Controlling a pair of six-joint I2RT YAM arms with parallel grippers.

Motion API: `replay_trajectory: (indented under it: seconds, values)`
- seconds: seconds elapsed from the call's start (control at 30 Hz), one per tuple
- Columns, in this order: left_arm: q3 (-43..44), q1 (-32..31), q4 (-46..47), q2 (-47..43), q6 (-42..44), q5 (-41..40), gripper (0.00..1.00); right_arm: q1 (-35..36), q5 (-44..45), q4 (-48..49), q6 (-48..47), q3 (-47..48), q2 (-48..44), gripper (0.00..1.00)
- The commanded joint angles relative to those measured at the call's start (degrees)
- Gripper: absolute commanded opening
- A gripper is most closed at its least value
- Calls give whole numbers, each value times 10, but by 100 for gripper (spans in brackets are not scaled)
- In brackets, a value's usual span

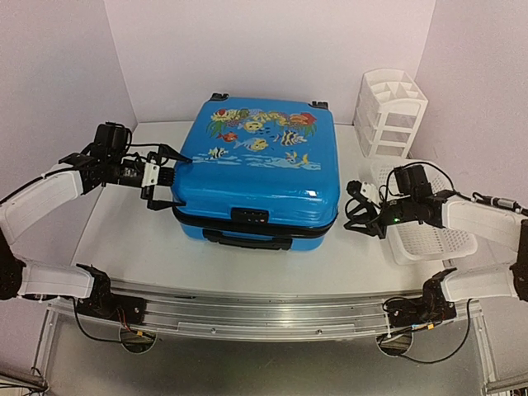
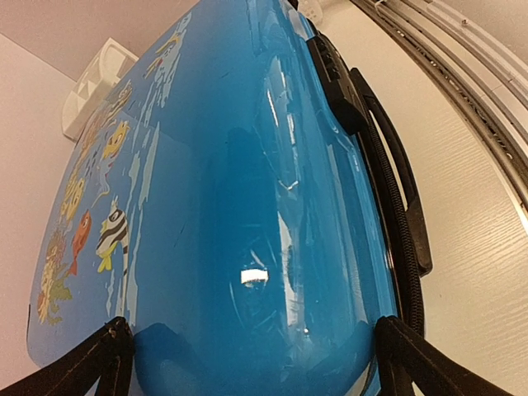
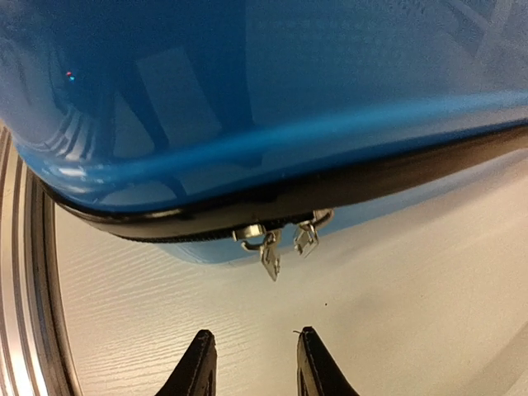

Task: Open, take out, and arrange the luggage

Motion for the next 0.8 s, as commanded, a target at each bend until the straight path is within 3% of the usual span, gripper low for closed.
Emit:
replay_trajectory:
  seconds: [0.0,0.07,0.17,0.4,0.63,0.77]
  values:
    - [11,20,3,66,24,-78,99,-1,-59,42,39,23,-22,30]
    - [20,31,12,78,26,-78,99,-1,-69,81,86,25,-25,32]
    - [30,46,22,92,32,-78,99,-3,-83,221,189,-2,-30,37]
    - [63,82,61,124,31,-82,99,-3,-80,326,340,-29,0,44]
    - [103,97,161,156,-46,-98,99,30,-33,300,351,-36,35,43]
    - [122,97,181,160,-83,-95,100,70,20,308,339,-43,54,36]
